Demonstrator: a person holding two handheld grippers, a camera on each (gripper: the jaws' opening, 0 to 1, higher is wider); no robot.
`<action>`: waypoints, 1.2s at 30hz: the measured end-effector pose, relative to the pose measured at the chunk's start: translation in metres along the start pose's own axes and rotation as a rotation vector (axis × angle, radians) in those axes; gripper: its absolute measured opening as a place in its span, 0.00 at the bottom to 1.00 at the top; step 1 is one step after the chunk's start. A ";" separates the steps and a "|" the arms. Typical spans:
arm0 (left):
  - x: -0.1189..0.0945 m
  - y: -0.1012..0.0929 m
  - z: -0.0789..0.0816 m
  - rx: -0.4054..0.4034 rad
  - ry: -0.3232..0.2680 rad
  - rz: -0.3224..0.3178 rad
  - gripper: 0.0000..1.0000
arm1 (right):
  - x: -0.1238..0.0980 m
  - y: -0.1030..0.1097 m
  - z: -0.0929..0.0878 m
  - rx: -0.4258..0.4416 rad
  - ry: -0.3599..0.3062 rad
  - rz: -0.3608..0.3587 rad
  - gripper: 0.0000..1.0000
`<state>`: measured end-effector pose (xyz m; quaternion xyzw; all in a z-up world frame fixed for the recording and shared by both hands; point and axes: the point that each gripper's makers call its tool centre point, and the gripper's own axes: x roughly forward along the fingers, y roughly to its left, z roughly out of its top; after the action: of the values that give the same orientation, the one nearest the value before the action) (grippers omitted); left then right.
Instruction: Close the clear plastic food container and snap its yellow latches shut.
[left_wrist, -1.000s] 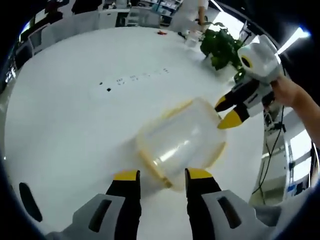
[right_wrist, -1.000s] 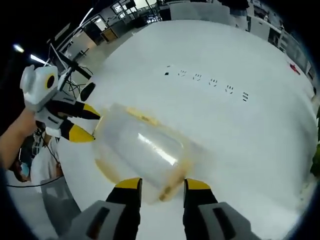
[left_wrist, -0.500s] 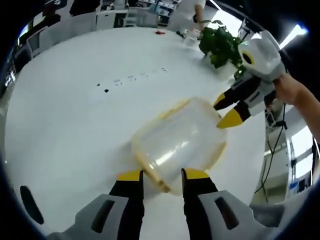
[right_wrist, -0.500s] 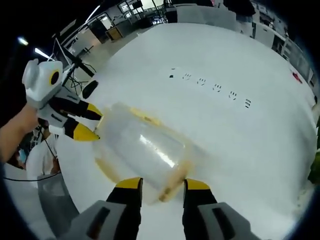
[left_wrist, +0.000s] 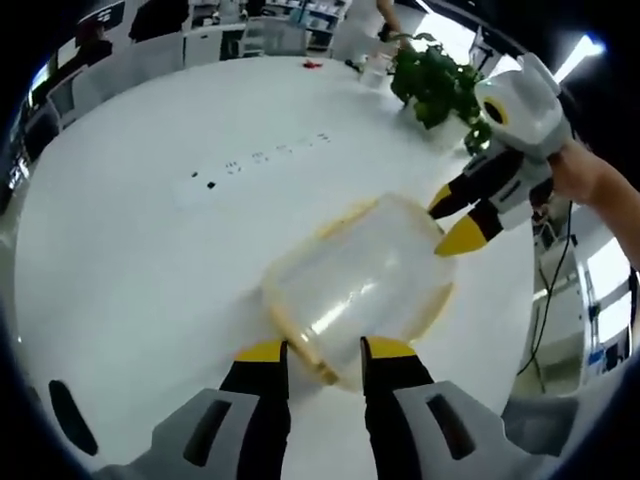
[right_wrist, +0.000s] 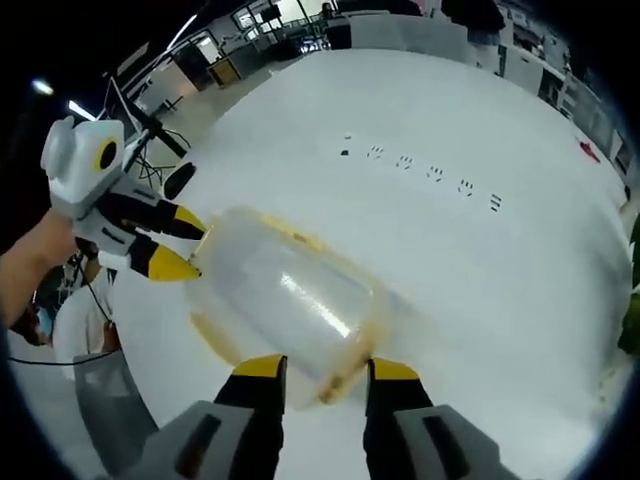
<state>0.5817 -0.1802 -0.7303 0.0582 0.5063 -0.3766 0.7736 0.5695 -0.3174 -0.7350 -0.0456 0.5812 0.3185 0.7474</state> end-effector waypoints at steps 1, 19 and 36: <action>0.000 0.000 0.000 0.005 0.000 0.000 0.25 | 0.000 0.001 0.000 -0.001 0.002 -0.005 0.28; 0.001 0.001 -0.002 0.001 -0.010 -0.033 0.19 | 0.002 0.009 -0.006 0.021 0.058 -0.020 0.24; 0.003 -0.003 0.002 -0.027 -0.005 -0.016 0.20 | 0.000 0.010 -0.008 0.035 0.010 -0.022 0.23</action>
<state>0.5819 -0.1842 -0.7308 0.0429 0.5100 -0.3761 0.7724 0.5572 -0.3128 -0.7349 -0.0404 0.5900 0.2995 0.7487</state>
